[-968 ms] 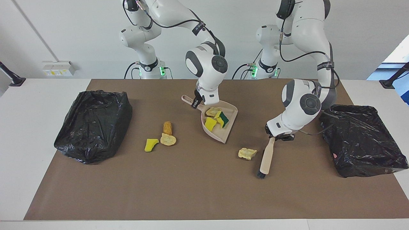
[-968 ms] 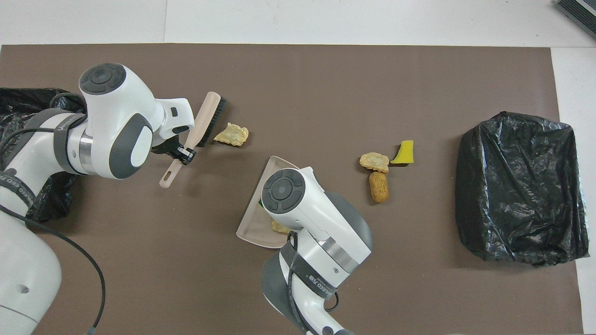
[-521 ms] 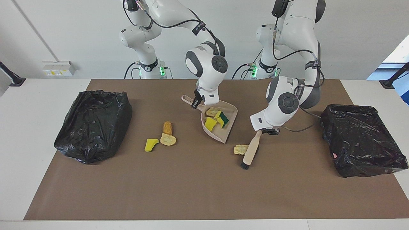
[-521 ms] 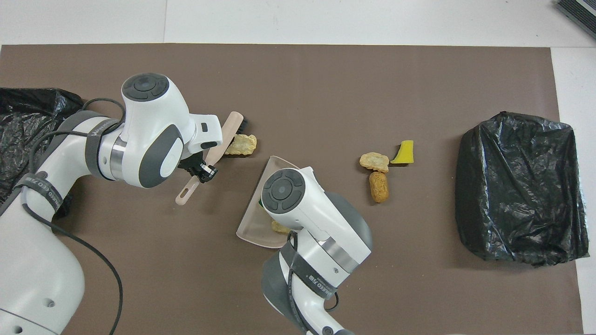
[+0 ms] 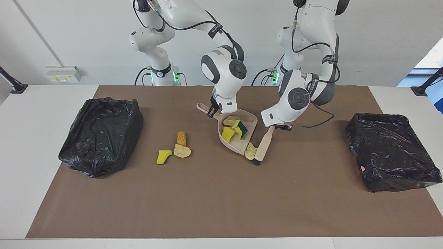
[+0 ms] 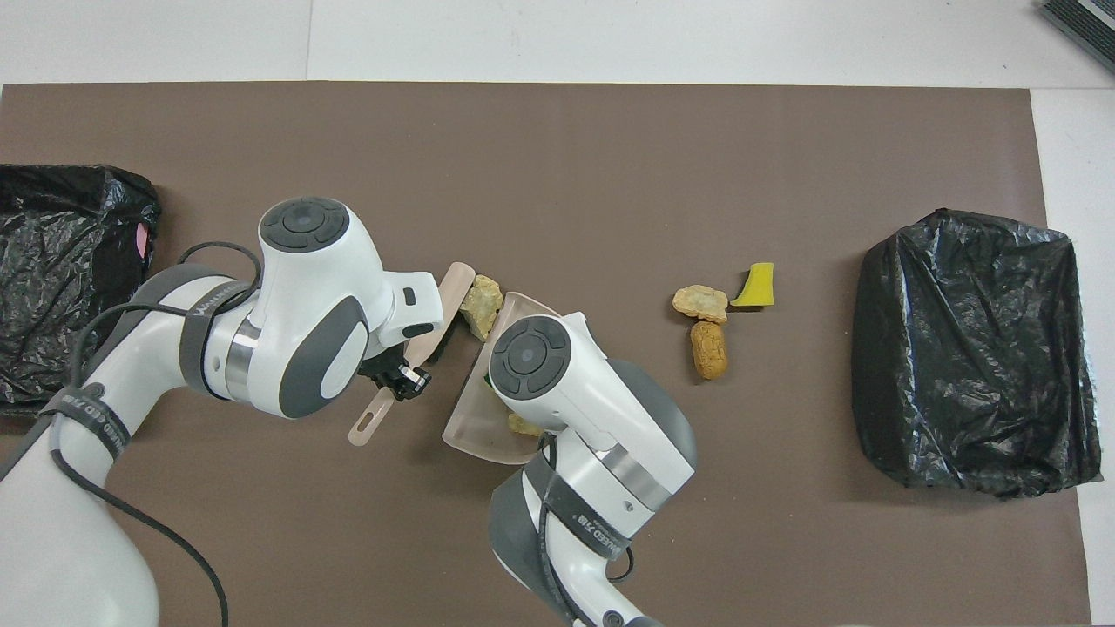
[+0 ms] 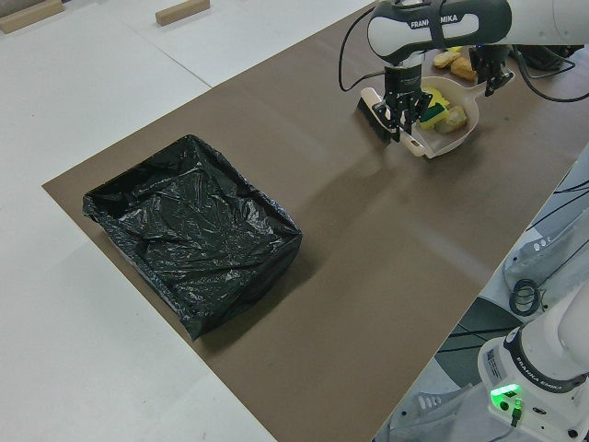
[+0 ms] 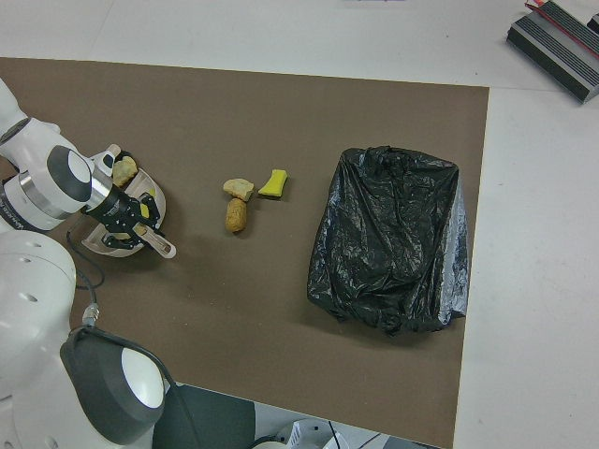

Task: Sweep and dump trash in bin
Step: 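Sweep the bread crust into the dustpan with the left gripper's brush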

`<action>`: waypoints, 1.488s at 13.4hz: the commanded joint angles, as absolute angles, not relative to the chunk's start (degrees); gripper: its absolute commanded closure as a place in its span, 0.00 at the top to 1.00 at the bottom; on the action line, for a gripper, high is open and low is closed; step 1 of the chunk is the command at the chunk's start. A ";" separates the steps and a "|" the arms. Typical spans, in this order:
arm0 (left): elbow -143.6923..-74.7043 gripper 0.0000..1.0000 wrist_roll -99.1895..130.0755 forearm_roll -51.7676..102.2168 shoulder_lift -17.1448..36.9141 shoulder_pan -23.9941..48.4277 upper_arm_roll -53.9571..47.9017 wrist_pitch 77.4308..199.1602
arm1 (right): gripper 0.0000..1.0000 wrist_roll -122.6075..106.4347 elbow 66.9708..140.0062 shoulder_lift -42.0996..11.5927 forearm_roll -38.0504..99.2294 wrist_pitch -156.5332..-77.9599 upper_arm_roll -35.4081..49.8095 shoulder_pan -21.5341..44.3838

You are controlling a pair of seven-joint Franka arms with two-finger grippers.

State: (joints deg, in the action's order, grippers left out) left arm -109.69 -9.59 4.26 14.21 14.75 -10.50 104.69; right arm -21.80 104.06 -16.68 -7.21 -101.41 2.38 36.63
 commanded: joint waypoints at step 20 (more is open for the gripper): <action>-116.00 0.00 24.75 7.82 2.20 18.54 -12.74 97.64 | 0.00 -25.91 104.33 -8.36 -8.00 -98.36 2.02 29.11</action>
State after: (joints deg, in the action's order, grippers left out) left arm -112.69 19.30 7.08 4.94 16.99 -13.21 96.77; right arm -22.84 103.60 -11.53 -7.29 -99.84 1.52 32.21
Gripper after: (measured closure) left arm 0.740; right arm 0.670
